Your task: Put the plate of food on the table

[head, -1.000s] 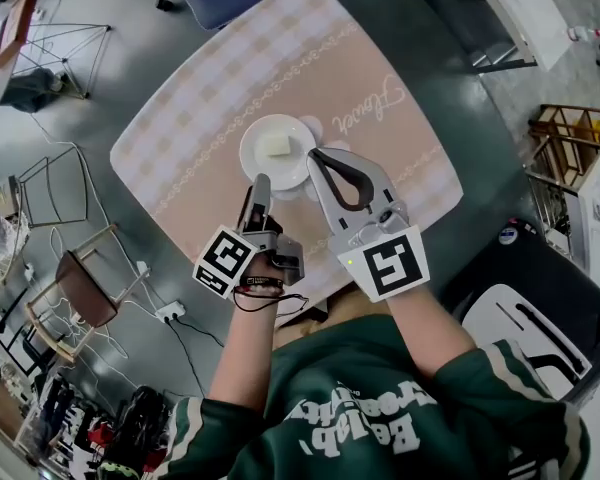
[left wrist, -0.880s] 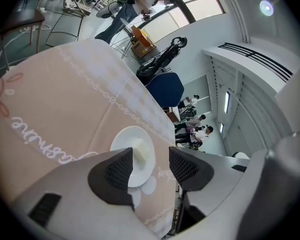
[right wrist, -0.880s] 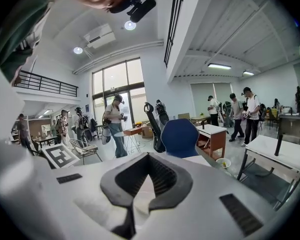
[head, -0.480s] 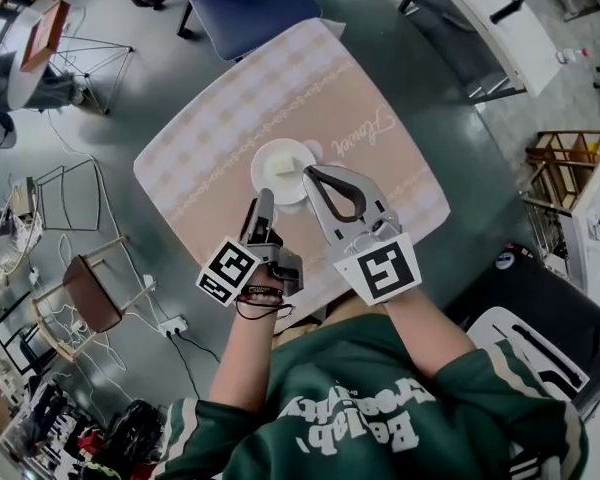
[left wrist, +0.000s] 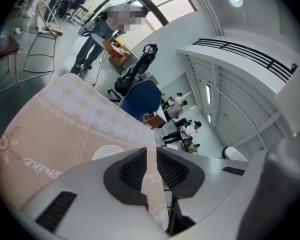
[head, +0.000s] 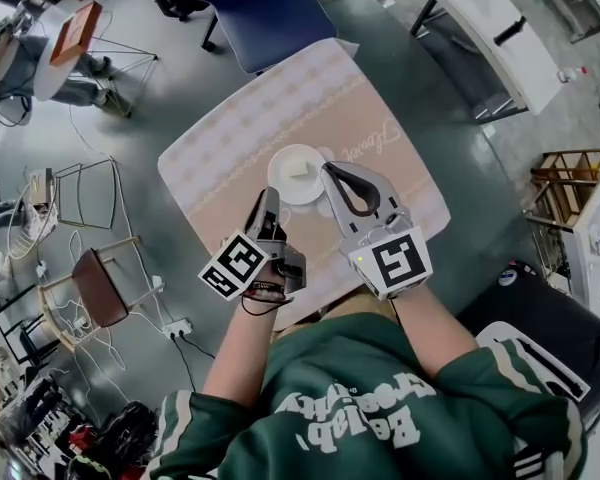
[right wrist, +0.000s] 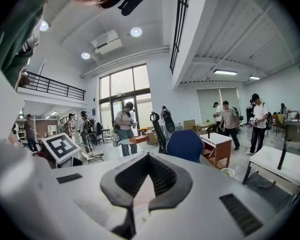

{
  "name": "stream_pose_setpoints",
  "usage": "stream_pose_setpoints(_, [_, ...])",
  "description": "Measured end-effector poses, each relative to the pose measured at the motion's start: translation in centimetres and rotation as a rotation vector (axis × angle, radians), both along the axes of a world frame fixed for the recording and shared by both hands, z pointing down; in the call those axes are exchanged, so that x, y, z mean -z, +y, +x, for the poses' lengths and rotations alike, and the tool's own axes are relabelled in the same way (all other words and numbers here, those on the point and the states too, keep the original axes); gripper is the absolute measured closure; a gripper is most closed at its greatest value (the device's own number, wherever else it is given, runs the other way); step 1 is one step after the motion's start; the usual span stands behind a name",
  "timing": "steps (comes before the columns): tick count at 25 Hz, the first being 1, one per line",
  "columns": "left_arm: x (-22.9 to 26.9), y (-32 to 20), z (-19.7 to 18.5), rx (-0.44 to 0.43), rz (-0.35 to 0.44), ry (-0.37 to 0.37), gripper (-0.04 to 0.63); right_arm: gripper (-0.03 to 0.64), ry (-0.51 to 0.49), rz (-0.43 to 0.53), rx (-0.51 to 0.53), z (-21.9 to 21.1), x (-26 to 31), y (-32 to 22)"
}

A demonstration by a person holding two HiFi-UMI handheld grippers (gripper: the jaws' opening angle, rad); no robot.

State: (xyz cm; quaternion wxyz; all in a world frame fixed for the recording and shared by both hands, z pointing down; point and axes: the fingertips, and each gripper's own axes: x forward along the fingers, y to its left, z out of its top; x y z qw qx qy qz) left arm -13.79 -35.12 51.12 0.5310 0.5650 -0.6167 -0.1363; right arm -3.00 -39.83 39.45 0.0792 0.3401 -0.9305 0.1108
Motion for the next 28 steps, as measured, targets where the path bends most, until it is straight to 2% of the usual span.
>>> stream_pose_setpoints(5, [3.0,1.1,0.3,-0.114,0.076,-0.123,0.558,0.601,0.016,0.035,-0.011,0.1,1.1,1.9])
stream_pose_setpoints(11, [7.2,2.6,1.5,-0.234,0.184,-0.237,0.584,0.601,0.025,0.072,-0.046,0.0,3.4,4.2])
stream_pose_setpoints(16, [11.2,4.0,1.9,-0.309,0.301,-0.396,0.584,0.601,0.037,0.11,-0.053,-0.5,5.6,5.8])
stream_pose_setpoints(18, [13.0,4.5,2.1,-0.339,0.358,-0.491,0.584,0.601,0.044,0.119,-0.047,-0.8,6.5,6.5])
stream_pose_setpoints(24, [19.4,6.1,3.7,-0.465,0.56,-0.863,0.585,0.601,0.048,0.157,-0.026,-1.3,8.9,8.4])
stream_pose_setpoints(28, [22.5,7.7,4.0,-0.5,0.667,-1.03,0.586,0.601,0.05,0.192,-0.016,-1.5,10.4,10.0])
